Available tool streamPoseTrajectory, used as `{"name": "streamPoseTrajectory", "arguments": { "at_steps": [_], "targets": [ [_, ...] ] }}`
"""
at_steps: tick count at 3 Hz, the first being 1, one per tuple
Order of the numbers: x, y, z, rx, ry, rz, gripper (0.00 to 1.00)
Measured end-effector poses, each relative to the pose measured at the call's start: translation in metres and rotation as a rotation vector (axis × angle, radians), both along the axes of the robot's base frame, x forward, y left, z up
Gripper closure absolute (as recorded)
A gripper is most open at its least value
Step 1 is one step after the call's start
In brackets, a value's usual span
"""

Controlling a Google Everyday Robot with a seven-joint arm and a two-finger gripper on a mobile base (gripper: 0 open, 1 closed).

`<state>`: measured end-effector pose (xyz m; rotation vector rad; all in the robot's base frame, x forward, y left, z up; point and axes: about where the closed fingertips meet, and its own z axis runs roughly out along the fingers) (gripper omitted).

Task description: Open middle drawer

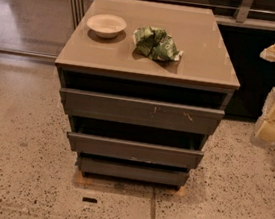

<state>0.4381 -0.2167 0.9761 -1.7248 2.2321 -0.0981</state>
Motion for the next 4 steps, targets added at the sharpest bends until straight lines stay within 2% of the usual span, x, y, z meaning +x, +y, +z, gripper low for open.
{"name": "streamPoseTrajectory", "arguments": {
  "at_steps": [1, 2, 4],
  "targets": [
    [0.000, 0.000, 0.000, 0.000, 0.000, 0.000, 0.00],
    [-0.002, 0.003, -0.020, 0.029, 0.009, 0.017, 0.00],
    [-0.008, 0.013, -0.106, 0.116, 0.079, 0.036, 0.00]
  ]
}}
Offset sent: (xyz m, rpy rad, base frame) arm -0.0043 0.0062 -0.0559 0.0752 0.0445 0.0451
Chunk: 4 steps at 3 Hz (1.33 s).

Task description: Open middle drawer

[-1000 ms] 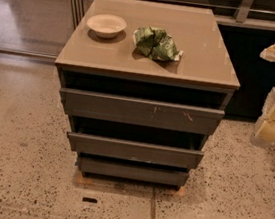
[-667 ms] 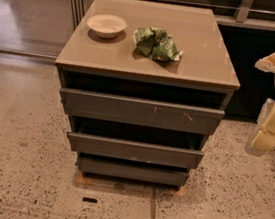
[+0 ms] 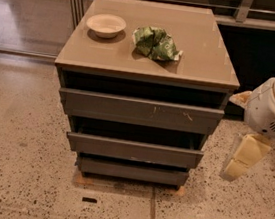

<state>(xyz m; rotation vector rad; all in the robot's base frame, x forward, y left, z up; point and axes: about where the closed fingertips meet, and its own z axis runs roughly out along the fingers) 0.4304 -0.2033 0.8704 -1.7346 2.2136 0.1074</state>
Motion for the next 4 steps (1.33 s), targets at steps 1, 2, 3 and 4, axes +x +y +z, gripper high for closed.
{"name": "streamPoseTrajectory", "arguments": {
  "at_steps": [1, 2, 3, 4],
  "targets": [
    [0.008, 0.003, -0.047, 0.027, 0.031, -0.002, 0.00],
    [0.016, 0.007, -0.086, 0.085, 0.037, -0.023, 0.00],
    [0.016, 0.007, -0.086, 0.085, 0.037, -0.023, 0.00],
    [0.013, 0.009, -0.096, 0.114, 0.022, -0.017, 0.00]
  ]
}}
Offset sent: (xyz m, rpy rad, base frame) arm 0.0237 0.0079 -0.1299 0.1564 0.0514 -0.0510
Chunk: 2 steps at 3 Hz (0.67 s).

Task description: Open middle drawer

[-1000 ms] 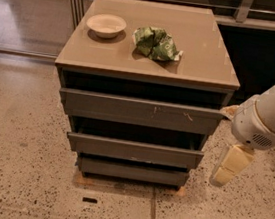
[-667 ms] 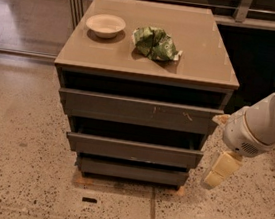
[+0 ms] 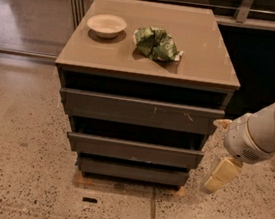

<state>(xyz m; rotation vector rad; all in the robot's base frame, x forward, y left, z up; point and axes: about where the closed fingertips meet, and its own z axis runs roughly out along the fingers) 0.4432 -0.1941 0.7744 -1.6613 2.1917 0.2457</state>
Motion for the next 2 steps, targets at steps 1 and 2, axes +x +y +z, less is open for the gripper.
{"name": "streamPoseTrajectory", "arguments": {
  "at_steps": [1, 2],
  "targets": [
    [-0.005, 0.011, -0.037, 0.086, -0.003, 0.012, 0.00],
    [-0.002, 0.035, -0.082, 0.139, 0.016, 0.047, 0.00]
  ]
}}
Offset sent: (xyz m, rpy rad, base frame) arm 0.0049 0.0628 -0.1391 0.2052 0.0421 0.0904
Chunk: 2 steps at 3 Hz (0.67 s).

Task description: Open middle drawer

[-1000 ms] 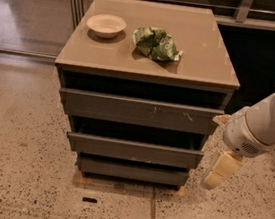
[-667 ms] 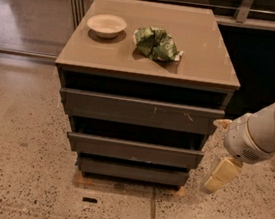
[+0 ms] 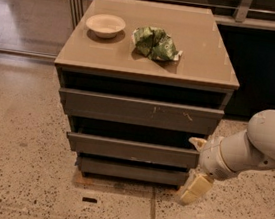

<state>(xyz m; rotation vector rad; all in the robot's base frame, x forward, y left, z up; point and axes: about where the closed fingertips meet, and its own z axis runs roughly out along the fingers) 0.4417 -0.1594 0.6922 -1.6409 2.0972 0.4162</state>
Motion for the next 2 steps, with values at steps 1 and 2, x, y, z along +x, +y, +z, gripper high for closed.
{"name": "streamPoseTrajectory", "arguments": {
  "at_steps": [1, 2],
  "targets": [
    [0.0225, 0.0335, -0.0678, 0.033, 0.020, 0.044, 0.00],
    [0.0225, 0.0336, -0.0679, 0.033, 0.020, 0.044, 0.00]
  ]
}}
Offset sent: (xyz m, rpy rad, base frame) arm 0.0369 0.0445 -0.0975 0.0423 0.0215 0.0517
